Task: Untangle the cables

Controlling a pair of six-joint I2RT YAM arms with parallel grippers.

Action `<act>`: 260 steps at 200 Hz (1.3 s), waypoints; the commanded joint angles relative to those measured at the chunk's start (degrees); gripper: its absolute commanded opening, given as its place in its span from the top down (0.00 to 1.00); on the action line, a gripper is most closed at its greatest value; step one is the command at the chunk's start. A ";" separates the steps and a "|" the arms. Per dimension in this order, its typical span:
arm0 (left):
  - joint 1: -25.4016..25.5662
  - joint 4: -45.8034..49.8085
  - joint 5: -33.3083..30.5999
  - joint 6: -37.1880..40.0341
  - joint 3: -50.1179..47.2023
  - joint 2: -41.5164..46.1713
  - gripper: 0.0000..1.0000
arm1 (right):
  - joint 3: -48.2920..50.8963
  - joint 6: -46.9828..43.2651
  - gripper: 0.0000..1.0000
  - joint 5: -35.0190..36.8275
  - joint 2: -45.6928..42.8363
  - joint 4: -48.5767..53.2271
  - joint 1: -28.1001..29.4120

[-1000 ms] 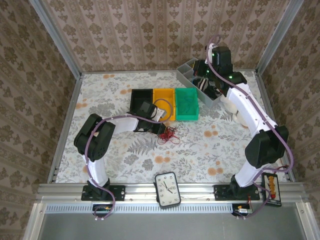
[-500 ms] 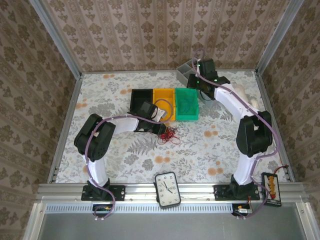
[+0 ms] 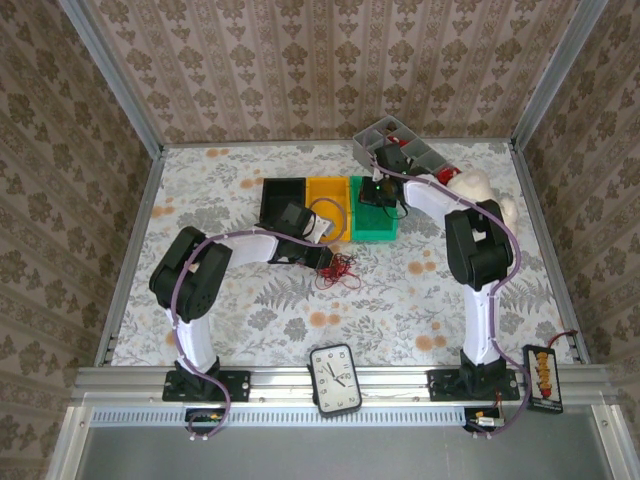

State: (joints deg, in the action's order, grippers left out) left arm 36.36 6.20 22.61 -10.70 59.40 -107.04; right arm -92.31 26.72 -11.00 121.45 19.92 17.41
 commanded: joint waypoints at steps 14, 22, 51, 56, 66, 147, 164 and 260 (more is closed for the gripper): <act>0.38 1.76 0.65 1.65 1.05 -1.94 0.80 | -2.52 2.33 0.97 0.01 2.09 0.43 -0.03; 0.38 1.72 0.68 1.65 1.06 -1.92 0.80 | -2.53 2.37 0.96 0.18 1.99 0.38 -0.06; 0.52 1.71 0.59 1.89 0.90 -1.69 0.80 | -1.94 1.81 0.81 1.22 -0.98 -0.78 -0.03; 0.62 1.71 0.52 1.83 0.95 -1.61 0.80 | -1.80 1.61 0.78 1.41 -1.75 -0.97 0.00; 0.77 1.80 0.42 2.08 0.98 -1.59 0.80 | -1.27 1.45 0.70 2.23 -3.50 -1.19 -0.05; 2.59 3.25 -0.20 3.80 2.17 -1.50 0.80 | 9.78 1.17 0.54 7.38 -19.13 -4.79 0.08; 2.66 3.30 0.14 4.09 2.21 -1.38 0.80 | 14.12 0.62 0.54 8.54 -23.80 -6.01 0.66; 1.78 4.96 3.32 3.20 5.37 -1.72 0.80 | 41.72 -8.46 0.53 17.18 -41.30 -7.36 18.82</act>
State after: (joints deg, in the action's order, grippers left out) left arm 38.54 9.45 24.34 -7.88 63.05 -108.03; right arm -55.40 21.28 3.03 81.38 13.30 32.03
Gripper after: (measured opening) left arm 0.200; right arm 0.467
